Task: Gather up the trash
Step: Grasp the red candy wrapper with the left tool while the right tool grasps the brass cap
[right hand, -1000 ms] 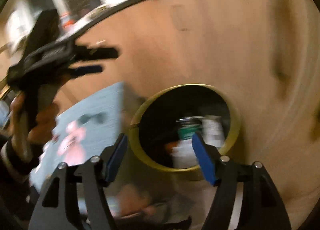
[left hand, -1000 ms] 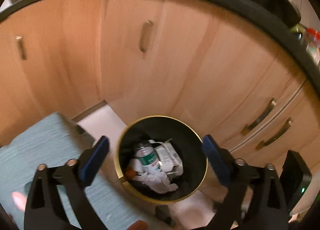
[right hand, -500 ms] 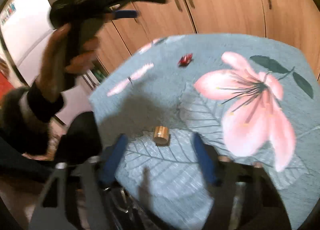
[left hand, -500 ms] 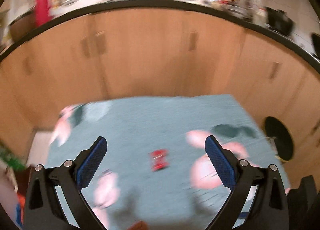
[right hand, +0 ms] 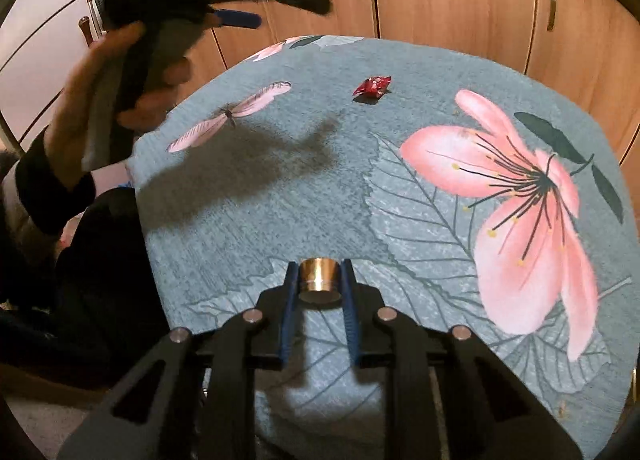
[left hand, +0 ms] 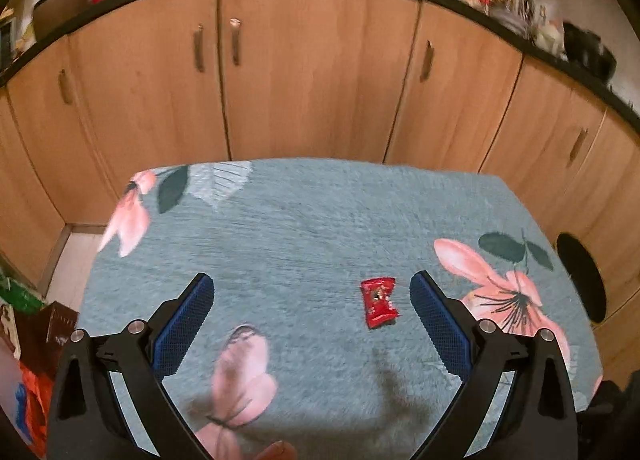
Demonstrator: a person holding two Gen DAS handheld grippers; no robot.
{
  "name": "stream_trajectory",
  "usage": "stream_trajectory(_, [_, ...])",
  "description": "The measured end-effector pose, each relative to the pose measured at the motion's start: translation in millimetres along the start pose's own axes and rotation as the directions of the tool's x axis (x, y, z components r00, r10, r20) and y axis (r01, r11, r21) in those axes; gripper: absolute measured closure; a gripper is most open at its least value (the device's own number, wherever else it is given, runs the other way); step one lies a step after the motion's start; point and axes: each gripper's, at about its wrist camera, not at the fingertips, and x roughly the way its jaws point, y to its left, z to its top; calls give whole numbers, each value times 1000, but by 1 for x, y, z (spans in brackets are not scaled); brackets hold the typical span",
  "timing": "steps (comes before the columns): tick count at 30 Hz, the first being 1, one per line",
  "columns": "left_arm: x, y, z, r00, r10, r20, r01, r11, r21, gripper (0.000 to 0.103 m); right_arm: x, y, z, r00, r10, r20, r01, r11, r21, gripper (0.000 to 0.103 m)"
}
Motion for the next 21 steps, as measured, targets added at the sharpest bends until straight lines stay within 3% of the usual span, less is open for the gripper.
stream_trajectory(5, [42,-37,2,999,10,-40,-7,997,79,8,-31,-21,-1,997,-7,71,4,999,46,82])
stream_trajectory(9, [66,-56,-9,996,65,-60,-59,993,102,11,-47,-38,-11,996,-3,90,-5,997,83,82])
stream_trajectory(11, [80,-55,-14,991,93,-96,-85,993,85,51,-49,-46,-15,995,11,101,-22,994,107,81])
stream_trajectory(12, [89,-52,-17,984,117,-132,-108,991,76,81,-49,-49,-16,994,19,106,-32,992,119,81])
stream_trajectory(18, [79,-48,-18,987,112,-113,-106,993,59,89,-58,-52,-17,990,28,141,-47,990,135,81])
stream_trajectory(21, [57,-34,-14,997,35,-66,-37,999,-32,90,-65,-56,-16,986,14,169,-38,990,138,82])
